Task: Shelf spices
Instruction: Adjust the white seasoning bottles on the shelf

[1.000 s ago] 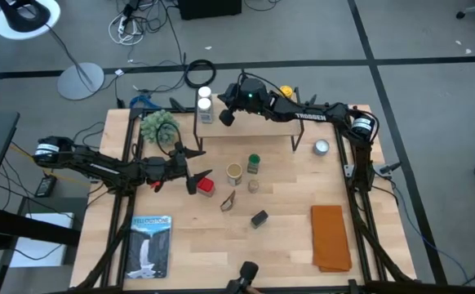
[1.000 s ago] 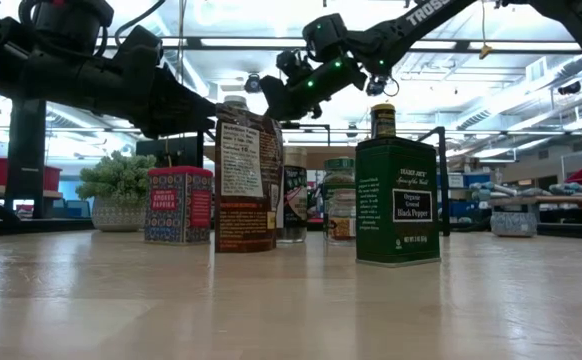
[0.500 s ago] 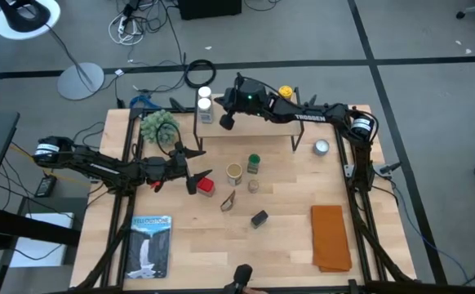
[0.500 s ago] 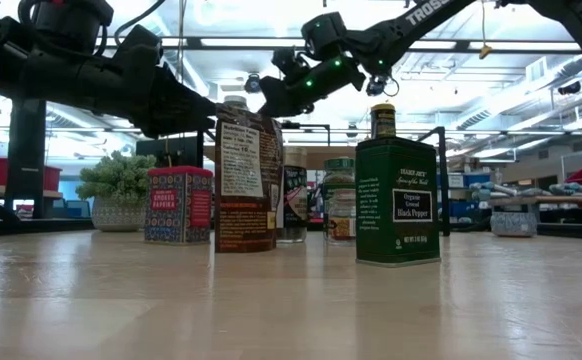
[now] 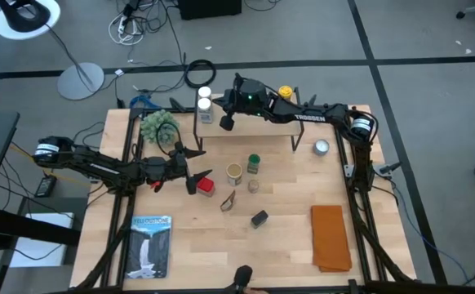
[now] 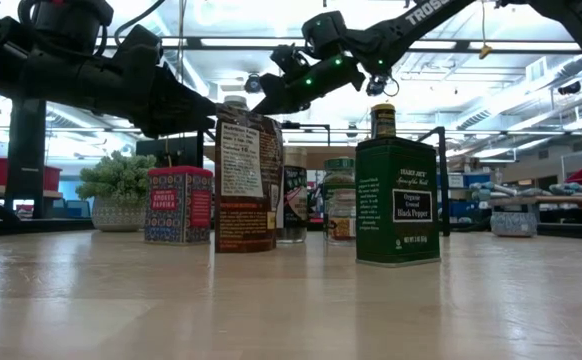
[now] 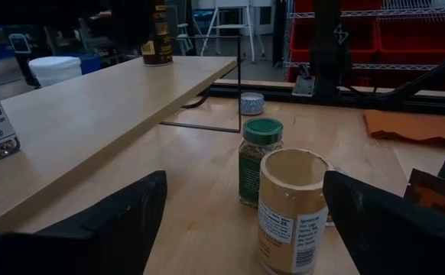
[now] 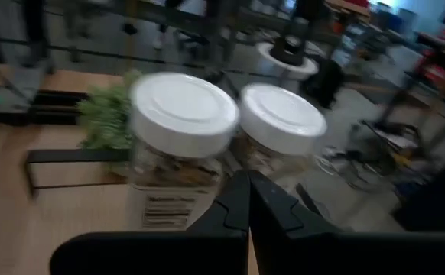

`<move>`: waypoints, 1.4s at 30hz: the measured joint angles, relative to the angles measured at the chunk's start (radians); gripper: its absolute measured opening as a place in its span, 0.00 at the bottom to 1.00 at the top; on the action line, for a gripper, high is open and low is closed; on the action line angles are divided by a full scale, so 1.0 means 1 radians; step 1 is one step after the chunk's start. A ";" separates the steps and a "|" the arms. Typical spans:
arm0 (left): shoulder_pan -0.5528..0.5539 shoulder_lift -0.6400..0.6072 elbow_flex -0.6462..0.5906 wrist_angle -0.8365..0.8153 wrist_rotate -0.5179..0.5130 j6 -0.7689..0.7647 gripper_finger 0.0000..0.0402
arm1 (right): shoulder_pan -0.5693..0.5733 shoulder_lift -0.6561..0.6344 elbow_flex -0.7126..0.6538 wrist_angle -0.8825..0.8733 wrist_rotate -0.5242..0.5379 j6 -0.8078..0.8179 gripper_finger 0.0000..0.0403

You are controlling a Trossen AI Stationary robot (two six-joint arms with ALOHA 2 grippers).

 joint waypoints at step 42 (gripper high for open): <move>0.000 0.000 0.000 0.004 0.000 0.001 0.89 | 0.212 -0.457 -0.375 -0.076 0.288 0.238 0.00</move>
